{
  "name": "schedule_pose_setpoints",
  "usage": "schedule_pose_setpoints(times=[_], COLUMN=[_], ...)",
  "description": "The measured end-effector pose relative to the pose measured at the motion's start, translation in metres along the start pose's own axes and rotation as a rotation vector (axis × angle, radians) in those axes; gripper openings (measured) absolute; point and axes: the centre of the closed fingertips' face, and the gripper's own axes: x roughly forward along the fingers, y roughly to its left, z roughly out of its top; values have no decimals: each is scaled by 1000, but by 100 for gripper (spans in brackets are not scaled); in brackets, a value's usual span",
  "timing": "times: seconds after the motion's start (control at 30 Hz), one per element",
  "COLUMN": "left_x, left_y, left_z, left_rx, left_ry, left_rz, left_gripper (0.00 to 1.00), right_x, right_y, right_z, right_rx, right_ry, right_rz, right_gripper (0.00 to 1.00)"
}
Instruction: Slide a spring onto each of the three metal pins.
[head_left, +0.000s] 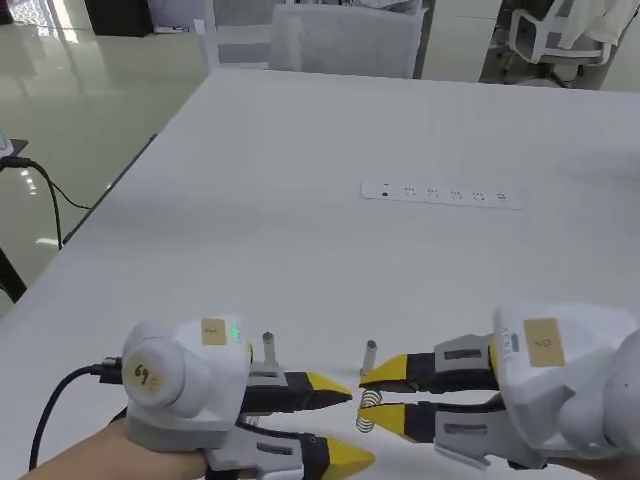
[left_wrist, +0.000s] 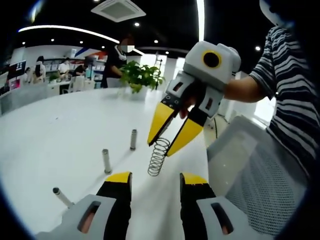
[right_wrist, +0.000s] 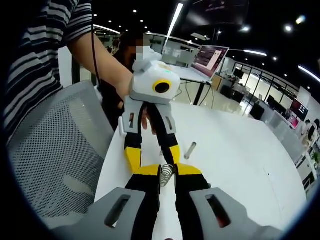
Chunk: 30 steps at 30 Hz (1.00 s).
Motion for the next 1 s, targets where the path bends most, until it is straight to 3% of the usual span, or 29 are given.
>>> schedule_pose_setpoints(times=[0.43,0.6,0.73,1.0], left_x=[-20,-29,-37,-55], left_y=[14,23,29,44], left_z=[-13,-15,-24,-27], left_rx=[-32,-54,-53,-76], left_ry=[16,5,27,7], left_rz=[75,117,149,216], left_gripper=[50,61,70,78], right_x=[0,0,-1,0], right_y=[-2,-5,-6,-9], right_z=[-4,-6,-7,-10], right_rx=[7,9,12,23], right_ry=[4,7,8,10], right_rz=[-22,-35,-43,-58], right_gripper=[8,8,8,8])
